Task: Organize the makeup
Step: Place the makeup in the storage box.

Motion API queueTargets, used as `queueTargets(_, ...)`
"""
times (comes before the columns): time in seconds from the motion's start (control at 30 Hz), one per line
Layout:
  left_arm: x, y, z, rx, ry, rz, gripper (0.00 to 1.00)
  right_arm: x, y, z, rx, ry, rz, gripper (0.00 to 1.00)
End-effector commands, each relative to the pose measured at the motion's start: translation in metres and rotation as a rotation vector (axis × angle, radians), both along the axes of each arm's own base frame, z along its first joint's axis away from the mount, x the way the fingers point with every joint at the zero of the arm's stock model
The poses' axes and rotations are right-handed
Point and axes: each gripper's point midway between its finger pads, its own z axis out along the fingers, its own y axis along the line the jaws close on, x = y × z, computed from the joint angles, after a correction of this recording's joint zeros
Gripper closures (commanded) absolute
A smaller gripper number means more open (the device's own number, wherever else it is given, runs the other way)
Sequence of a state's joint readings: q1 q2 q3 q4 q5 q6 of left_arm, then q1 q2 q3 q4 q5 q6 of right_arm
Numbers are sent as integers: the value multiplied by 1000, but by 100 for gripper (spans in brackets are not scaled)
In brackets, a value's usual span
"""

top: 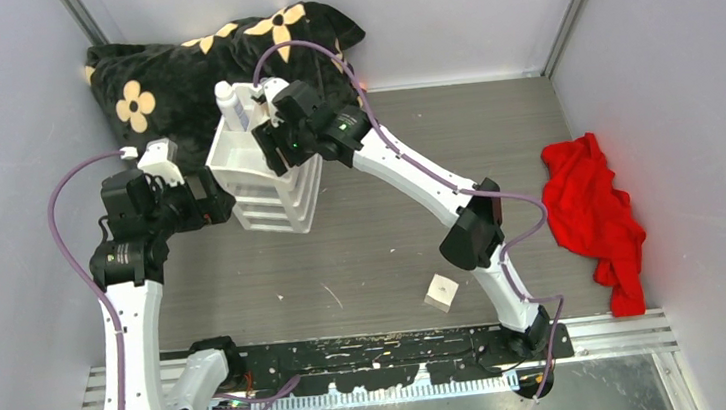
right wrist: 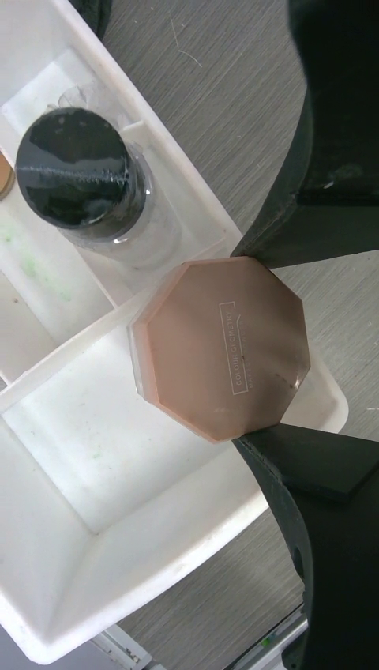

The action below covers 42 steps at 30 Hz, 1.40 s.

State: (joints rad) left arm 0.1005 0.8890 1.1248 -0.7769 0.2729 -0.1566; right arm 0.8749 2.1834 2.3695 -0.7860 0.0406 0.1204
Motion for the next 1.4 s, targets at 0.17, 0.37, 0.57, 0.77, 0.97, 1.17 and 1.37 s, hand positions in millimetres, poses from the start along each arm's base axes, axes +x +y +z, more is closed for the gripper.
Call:
queueTargets(0.17,0,-3,11,1,-53,-16,1,12,-1,8,-12,-63,-26,48)
queueTargets(0.37,0,-3,13,1,-58,-17,1,16,-16,11,-54,-104,-70,33)
queueTargets(0.57,-2,-3,13,1,-57,-16,1,19,-26,18,-72,-142,-97,10)
queueTargets(0.77,1,-2,12,4,-57,-12,1,15,-30,33,-55,-164,-92,10)
queueTargets(0.97,4,-1,9,4,-48,-9,1,4,-58,70,-36,-242,-152,10)
queueTargets(1.17,4,1,10,15,-48,-3,1,-21,-100,72,-56,-255,-203,9)
queueTargets(1.37,4,2,25,22,-73,2,1,-43,-136,79,-17,-274,-247,9)
